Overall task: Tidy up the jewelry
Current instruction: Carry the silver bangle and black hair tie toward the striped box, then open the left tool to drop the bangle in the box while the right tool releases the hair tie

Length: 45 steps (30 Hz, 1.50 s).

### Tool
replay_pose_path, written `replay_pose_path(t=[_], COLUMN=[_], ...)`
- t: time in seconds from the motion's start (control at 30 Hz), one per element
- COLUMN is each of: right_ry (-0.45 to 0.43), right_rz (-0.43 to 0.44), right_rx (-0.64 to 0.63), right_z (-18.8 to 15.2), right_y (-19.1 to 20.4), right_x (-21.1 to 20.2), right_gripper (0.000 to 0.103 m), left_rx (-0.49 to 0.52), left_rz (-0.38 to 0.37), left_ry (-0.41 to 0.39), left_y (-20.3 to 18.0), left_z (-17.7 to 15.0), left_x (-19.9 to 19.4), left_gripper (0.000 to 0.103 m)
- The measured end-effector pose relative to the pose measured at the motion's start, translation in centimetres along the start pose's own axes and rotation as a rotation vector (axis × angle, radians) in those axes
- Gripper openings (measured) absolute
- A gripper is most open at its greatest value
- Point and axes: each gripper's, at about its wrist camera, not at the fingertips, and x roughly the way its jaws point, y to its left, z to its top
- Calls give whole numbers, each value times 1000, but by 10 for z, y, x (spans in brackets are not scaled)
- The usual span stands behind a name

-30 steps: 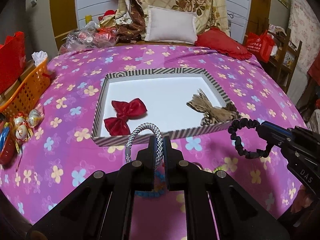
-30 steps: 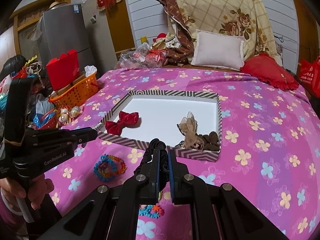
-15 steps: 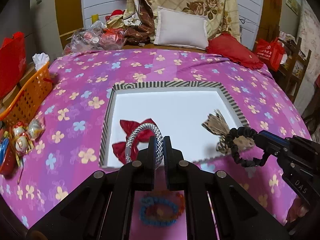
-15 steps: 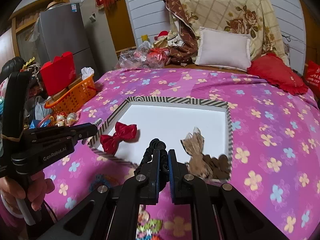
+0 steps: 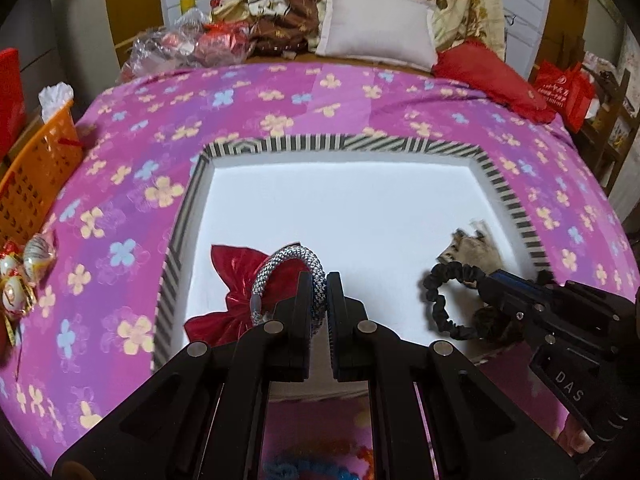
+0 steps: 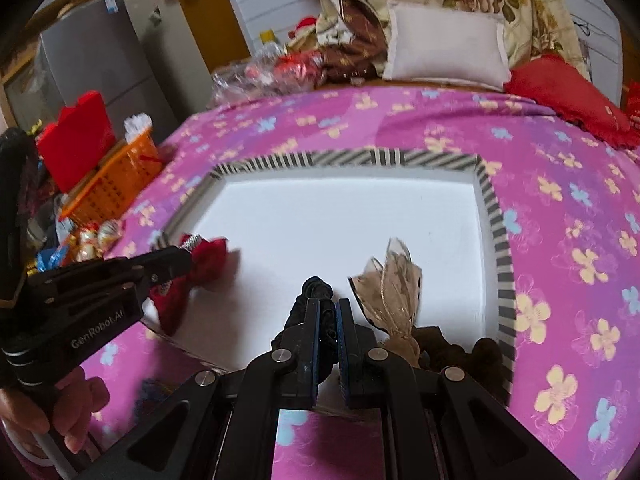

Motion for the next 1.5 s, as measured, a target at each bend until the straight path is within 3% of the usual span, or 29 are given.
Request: replay_pose_path(t=[0.3,0.4,0.43,0.47,0.57,0.7,0.77,0.93,1.07,1.3,1.5], right_ry=[38,29,24,15,11,-6,-17,-37,-39,-59,-52], right_rz=[-58,-62,-59,-58,-59,-52,-46,-34,-35,-35,-42], right_rx=[-29,-15,-12,-8,-9,0,5,7,3,-14,-22], right_z=[-7,-8,-8,-8,-9,-10,-10,-14,-21,-41,-65], right_y=[0,-3,-4,-4,-2,-2,-1,3,8,19,28], right_x=[16,12,10,8,3,-9,-16,-32,-42,-65,-80], right_gripper=[8,24,38,42,42,42,42,43,43,43,44], left_rx=[-13,-13,-20,-31,-47,-70,-80,-105,-108,-50,-2], left_rz=[-67,-86,-91,-102,-121,-174,-191,-222,-205,-54,23], left_ry=[71,81,85,92,98,73,54,42,32,-35,-82], left_y=[4,5,6,8,12,17,19,23,27,25,17], left_z=[-11,-14,-14,-14,-14,-7,-3,2,-4,-33,-64], left_x=[27,31,32,33,33,20,10,-9,-24,-56,-76], left_gripper=[6,6,6,7,15,42,47,48,48,48,48])
